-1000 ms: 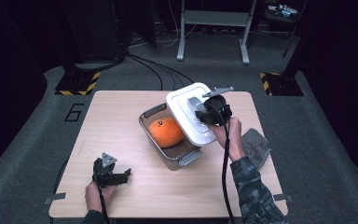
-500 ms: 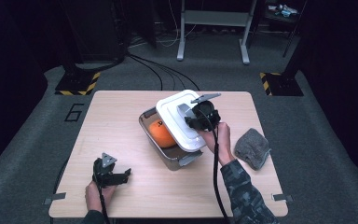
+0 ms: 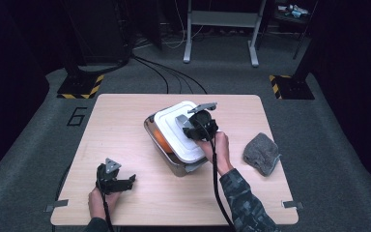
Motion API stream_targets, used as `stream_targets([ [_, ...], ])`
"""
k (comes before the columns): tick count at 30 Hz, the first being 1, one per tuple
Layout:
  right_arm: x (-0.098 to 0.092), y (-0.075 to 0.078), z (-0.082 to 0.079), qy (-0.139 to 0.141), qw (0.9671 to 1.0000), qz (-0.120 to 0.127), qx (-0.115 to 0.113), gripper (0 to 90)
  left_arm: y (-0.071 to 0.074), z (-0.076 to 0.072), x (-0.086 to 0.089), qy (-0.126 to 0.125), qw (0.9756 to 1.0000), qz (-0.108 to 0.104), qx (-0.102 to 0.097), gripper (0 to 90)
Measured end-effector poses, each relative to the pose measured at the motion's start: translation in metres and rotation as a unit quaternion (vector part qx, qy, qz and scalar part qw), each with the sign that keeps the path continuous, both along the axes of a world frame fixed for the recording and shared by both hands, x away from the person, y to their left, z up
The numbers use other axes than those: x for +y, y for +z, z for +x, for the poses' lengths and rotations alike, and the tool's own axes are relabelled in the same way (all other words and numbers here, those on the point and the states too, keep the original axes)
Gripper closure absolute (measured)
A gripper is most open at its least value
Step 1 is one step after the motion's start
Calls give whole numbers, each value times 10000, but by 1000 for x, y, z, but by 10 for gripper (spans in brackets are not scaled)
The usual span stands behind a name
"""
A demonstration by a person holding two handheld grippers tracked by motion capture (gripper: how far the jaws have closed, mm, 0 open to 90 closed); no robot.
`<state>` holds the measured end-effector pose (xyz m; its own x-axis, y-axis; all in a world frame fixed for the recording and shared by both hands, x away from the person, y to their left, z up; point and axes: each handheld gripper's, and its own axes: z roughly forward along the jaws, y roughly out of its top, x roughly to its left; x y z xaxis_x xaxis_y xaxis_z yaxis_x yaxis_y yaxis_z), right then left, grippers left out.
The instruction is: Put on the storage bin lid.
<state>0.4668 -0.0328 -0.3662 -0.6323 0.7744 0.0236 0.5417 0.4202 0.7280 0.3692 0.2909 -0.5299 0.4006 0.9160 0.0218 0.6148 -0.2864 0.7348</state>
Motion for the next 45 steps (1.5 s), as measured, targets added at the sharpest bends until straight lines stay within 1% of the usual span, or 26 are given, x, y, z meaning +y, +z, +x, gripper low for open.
stream_targets([
  [2,2,-2,-1,-31,10000,30,37,665,0,0,0,-2,10000,2,0,109],
  [4,5,-4,0,5,10000,47,20,665,0,0,0,1,10000,-2,1,109],
  [5,6,-5,0,2,10000,67,54,665,0,0,0,0,10000,-2,1,109],
  [7,9,-6,0,66,10000,59,12,665,0,0,0,-1,10000,0,3,109],
  [11,15,-8,1,77,9999,105,49,665,0,0,0,0,10000,0,0,109],
  [12,16,-9,1,114,9999,112,16,665,0,0,0,-3,10000,5,1,109],
  [15,21,-11,1,151,9997,156,78,665,0,0,0,-2,10000,3,1,110],
  [17,24,-12,2,225,9996,121,100,664,0,0,0,20,10000,2,-37,109],
  [19,26,-15,3,285,9995,113,92,664,0,0,0,20,10000,1,-35,110],
  [20,27,-16,2,277,9995,95,124,664,0,0,0,17,10000,17,-40,109],
  [23,27,-18,1,299,9995,60,112,664,0,0,0,18,10000,1,-34,110],
  [24,28,-19,1,312,9994,31,147,663,0,0,0,17,10000,1,-31,109],
  [26,27,-21,0,321,9994,37,96,663,0,0,0,19,10000,-1,-35,110],
  [29,28,-21,0,316,9994,42,97,649,0,0,0,10,10000,-3,-20,109],
  [31,28,-21,1,293,9995,-57,102,576,0,0,0,9,10000,6,-16,110],
  [32,27,-20,0,269,9996,-16,109,524,0,0,0,21,10000,1,-36,109],
  [33,26,-19,0,263,9995,-14,173,480,0,0,0,8,10000,7,-13,110],
  [34,25,-18,-1,265,9996,-18,118,436,0,0,0,17,10000,1,-29,109],
  [35,24,-17,-1,256,9996,-12,81,397,0,0,0,-3,10000,3,2,110],
  [36,21,-15,-3,229,9997,11,85,335,-1,0,0,21,10000,-1,-39,110],
  [37,18,-12,-5,229,9997,39,29,279,-1,0,-1,57,10000,-46,-61,110],
  [38,16,-10,-6,238,9997,53,-2,245,-1,0,-1,56,10000,-45,-59,110],
  [39,13,-8,-7,203,9997,96,-7,215,-1,0,-1,55,10000,-44,-59,110],
  [40,10,-5,-9,230,9996,118,-73,192,-1,0,-1,54,10000,-41,-58,110],
  [42,3,-1,-13,128,9996,206,-110,151,0,0,-1,32,10000,-39,-25,110],
  [45,-7,5,-18,176,9993,252,-232,135,-1,0,-1,56,10000,-46,-61,110],
])
